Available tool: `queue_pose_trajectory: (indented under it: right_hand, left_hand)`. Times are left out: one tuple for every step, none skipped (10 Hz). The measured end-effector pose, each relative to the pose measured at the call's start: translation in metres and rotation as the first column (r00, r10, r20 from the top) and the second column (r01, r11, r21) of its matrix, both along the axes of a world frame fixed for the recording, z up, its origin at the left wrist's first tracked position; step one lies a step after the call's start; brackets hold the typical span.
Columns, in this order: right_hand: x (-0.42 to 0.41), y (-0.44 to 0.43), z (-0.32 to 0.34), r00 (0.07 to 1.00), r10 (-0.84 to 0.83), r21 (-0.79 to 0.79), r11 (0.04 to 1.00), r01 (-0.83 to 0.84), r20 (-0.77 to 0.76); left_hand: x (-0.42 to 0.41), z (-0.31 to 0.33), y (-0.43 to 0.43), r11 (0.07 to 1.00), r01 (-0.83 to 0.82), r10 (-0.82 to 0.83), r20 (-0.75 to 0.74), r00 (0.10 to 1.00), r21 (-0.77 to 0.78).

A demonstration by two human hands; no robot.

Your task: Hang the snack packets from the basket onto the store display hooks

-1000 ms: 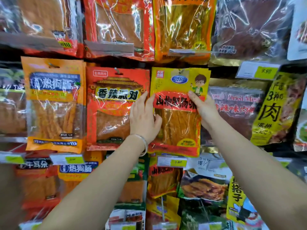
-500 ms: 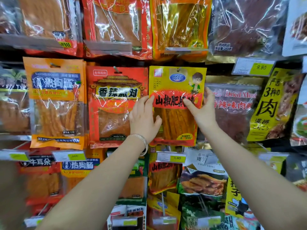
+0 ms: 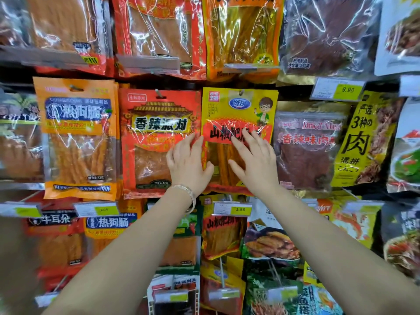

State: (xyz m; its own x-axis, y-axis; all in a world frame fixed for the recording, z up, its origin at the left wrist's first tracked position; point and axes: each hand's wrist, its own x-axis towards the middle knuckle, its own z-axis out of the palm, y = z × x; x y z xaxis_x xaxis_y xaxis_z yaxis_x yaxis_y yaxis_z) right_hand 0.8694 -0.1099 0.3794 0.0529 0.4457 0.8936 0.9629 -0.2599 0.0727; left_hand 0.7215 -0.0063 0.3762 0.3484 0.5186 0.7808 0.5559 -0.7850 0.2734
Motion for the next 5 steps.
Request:
queue_pose_trajectory:
  right_hand:
    - [-0.006,-0.003,0.002,0.999,-0.04,-0.044,0.998,0.039,-0.012]
    - [-0.015,-0.007,0.007,0.996,-0.075,-0.104,0.992,0.069,-0.052]
    - [-0.028,-0.013,0.01,0.995,-0.052,-0.151,0.988,0.039,-0.083]
    - [-0.037,-0.021,0.01,0.993,-0.047,-0.207,0.978,0.024,-0.107]
    - [-0.046,-0.04,-0.01,0.989,-0.032,-0.292,0.956,-0.012,-0.147]
  left_hand:
    - [-0.008,-0.004,-0.002,1.0,-0.031,0.031,-0.014,0.999,0.003]
    - [-0.015,-0.005,-0.004,0.999,-0.032,0.03,-0.057,0.998,-0.026]
    - [-0.023,-0.001,-0.007,0.995,0.005,-0.015,-0.094,0.995,-0.104]
    - [-0.038,0.003,-0.007,0.978,0.067,-0.09,-0.107,0.99,-0.2]
    - [-0.063,-0.007,-0.008,0.929,0.094,-0.14,-0.105,0.985,-0.358]
